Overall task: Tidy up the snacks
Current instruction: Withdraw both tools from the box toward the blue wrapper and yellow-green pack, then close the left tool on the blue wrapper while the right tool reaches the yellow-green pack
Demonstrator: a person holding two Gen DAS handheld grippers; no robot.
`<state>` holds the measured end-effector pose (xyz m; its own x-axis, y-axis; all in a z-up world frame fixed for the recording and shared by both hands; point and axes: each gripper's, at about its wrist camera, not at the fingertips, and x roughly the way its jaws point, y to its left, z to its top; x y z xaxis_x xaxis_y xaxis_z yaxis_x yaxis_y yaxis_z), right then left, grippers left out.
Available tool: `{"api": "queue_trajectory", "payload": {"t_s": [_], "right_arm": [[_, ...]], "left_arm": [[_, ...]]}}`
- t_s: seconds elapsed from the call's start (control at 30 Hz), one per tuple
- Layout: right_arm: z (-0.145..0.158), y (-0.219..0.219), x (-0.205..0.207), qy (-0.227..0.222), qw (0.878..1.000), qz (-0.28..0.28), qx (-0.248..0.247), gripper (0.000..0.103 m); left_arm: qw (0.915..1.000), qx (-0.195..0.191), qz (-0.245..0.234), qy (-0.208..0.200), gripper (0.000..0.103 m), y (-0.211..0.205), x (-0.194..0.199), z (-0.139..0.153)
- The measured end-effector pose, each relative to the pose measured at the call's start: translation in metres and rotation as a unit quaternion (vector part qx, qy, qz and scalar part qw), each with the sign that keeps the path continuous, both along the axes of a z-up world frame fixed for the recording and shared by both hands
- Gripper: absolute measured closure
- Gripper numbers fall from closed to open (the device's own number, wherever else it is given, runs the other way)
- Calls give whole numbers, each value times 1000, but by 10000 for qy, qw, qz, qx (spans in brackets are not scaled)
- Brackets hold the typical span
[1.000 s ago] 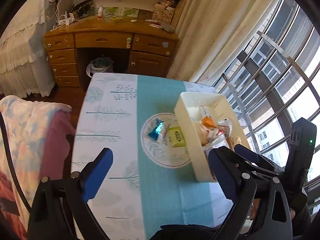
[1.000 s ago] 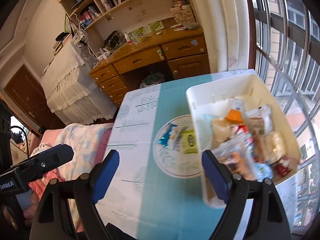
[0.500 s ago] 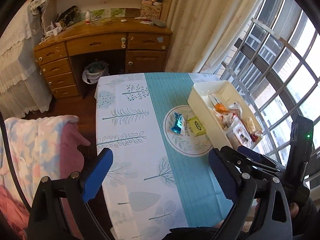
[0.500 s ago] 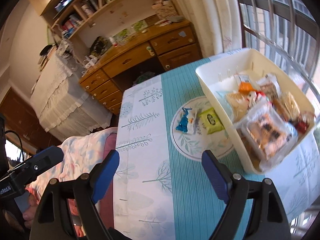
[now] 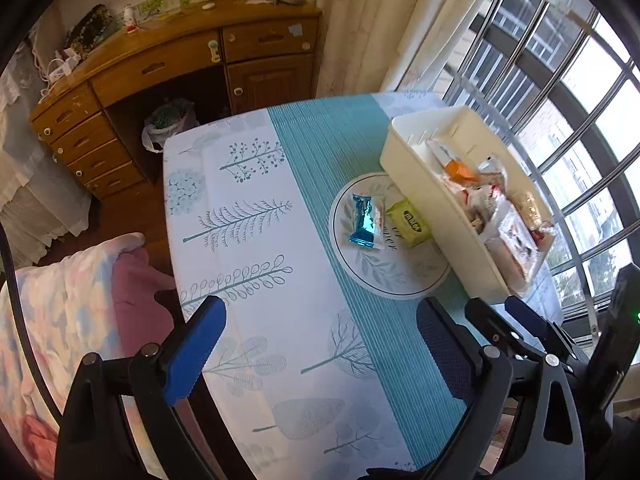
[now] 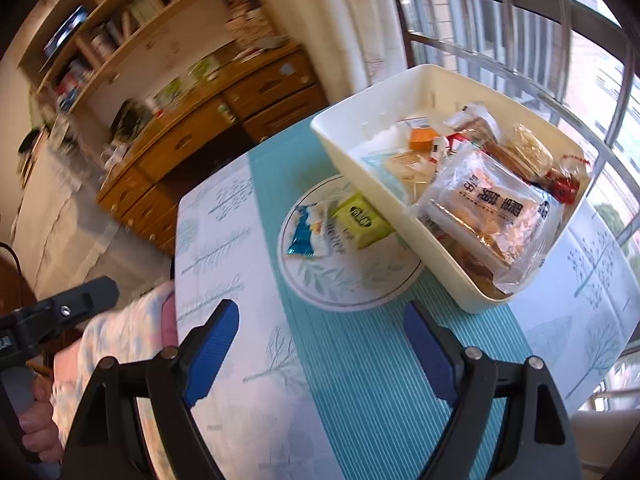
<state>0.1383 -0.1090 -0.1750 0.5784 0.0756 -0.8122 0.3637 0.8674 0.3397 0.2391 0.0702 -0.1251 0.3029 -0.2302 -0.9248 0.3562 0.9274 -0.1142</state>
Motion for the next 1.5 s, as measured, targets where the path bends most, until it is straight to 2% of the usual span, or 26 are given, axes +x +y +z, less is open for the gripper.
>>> {"api": "queue_trajectory", "payload": {"t_s": [0.2, 0.43, 0.63, 0.87, 1.0, 1.27, 1.4, 1.5], "right_arm": [[-32, 4, 25, -211, 9973, -386, -589, 21], [-70, 18, 55, -225, 9911, -293, -1281, 31], [-92, 27, 76, -97, 9858, -235, -1663, 40], [-103, 22, 92, -54, 9816, -354, -1875, 45], [-106, 16, 97, 6, 9794, -393, -1983, 48], [-113, 10, 111, 98, 9778, -317, -2068, 50], [-118, 10, 116, 174, 9769, -236, -2116, 52], [-119, 12, 122, 174, 9741, -115, -2251, 53]], "left_arm": [[9985, 264, -18, 484, 7, -24, 47, -49], [9948, 380, -10, 945, 7, -56, 95, -101], [9918, 467, -182, 1174, 7, -82, 120, -126], [9853, 467, -232, 1630, 7, -103, 140, -154], [9835, 475, -221, 1732, 8, -111, 151, -164], [9761, 594, -221, 2080, 18, -125, 166, -188], [9724, 669, -207, 2227, 28, -135, 172, -200], [9694, 598, -165, 2375, 32, -139, 179, -209]]}}
